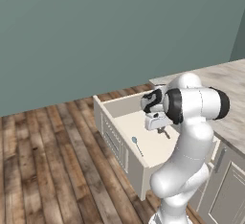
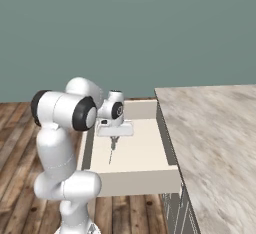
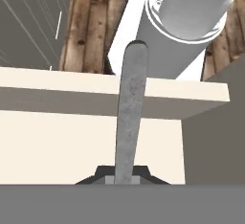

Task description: Organize the utensils by type. Pick up the wooden spoons from the counter and place them in the open cabinet. Then pick up the metallic utensils from the counter and place them in the open drawer.

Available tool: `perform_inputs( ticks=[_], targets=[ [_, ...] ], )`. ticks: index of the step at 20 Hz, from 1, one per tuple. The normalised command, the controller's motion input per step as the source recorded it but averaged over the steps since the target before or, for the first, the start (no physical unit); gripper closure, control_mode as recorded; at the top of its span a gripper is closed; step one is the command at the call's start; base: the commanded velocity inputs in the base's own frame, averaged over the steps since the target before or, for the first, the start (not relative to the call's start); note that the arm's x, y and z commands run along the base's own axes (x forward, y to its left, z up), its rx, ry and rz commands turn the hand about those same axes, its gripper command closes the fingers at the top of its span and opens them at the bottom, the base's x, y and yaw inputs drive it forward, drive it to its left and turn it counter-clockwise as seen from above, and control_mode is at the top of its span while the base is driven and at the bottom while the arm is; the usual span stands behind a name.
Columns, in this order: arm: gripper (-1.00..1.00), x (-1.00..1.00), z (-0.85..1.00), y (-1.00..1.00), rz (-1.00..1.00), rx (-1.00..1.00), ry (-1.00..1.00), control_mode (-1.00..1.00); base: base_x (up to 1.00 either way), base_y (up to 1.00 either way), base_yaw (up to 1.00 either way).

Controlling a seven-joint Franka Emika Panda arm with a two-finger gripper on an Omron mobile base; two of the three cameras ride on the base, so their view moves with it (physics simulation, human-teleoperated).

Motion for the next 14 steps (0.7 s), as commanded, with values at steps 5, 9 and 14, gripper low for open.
perform_inputs(
  ticks=[5, 9, 14],
  targets=[
    [1.0, 0.22, -0.4, -0.02, 0.05, 0.16, -0.1, -1.0, 0.0, 0.0, 0.0],
    [1.0, 0.2, -0.34, 0.0, 0.04, 0.0, 0.0, -1.0, 0.0, 0.0, 0.0],
    [1.0, 0.17, -0.41, 0.05, 0.02, 0.0, 0.0, -1.0, 0.0, 0.0, 0.0]
  ],
)
